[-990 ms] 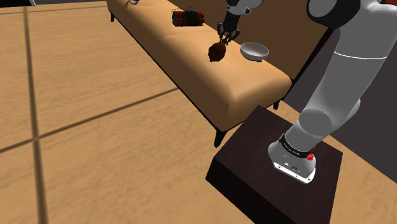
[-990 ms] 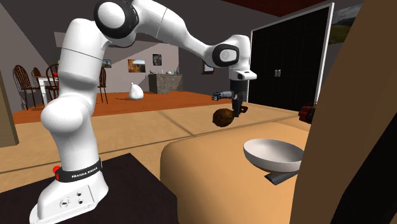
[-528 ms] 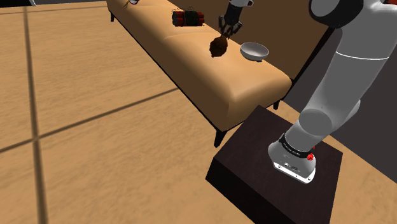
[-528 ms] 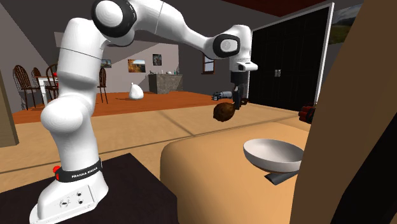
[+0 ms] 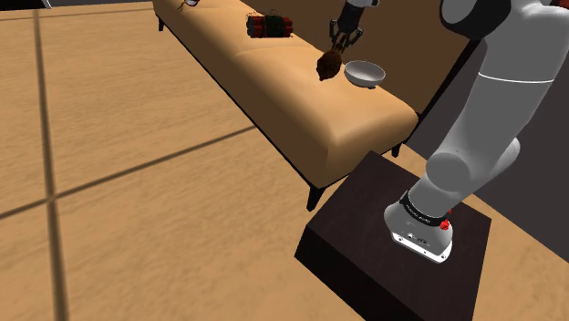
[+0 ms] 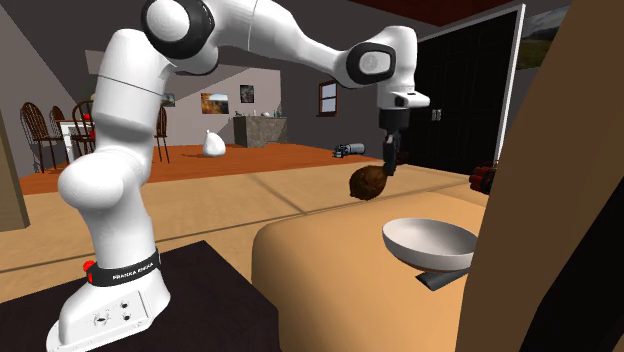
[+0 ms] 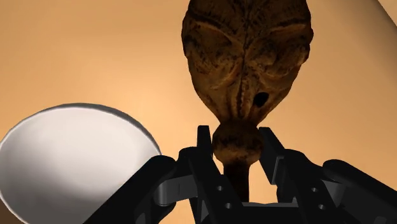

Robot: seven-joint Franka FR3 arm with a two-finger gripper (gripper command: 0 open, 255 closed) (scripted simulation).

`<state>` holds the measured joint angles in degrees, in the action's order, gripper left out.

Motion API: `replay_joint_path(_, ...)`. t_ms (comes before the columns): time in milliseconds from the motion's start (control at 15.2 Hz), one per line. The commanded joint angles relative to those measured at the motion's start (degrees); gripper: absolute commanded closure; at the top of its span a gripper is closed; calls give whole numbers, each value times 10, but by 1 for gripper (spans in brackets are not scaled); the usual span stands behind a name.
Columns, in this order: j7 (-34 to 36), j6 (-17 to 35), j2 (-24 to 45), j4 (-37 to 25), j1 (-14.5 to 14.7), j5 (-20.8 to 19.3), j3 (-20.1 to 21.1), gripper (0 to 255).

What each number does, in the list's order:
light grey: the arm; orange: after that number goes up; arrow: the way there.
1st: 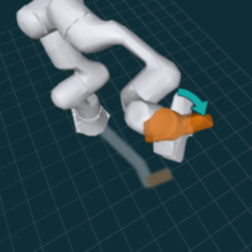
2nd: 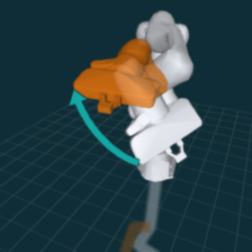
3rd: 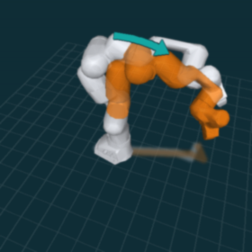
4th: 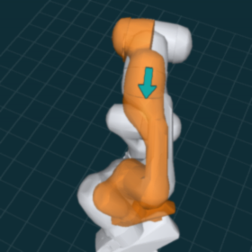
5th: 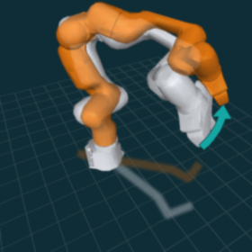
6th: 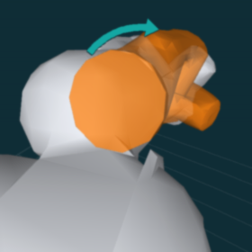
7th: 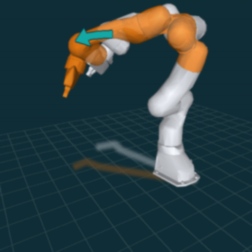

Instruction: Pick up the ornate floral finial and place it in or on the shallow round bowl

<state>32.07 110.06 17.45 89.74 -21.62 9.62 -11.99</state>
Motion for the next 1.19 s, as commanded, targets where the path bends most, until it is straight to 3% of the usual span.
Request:
replay_joint_path(0, -27, -7, 12, -16, -19, 6, -8, 255)
replay_joint_path(528, -122, -44, 82, -109, -97, 34, -30, 255)
replay_joint_path(924, -182, -93, 164, -231, -167, 57, -38, 255)
replay_joint_path(1122, -189, -84, 174, -230, -172, 60, -38, 255)
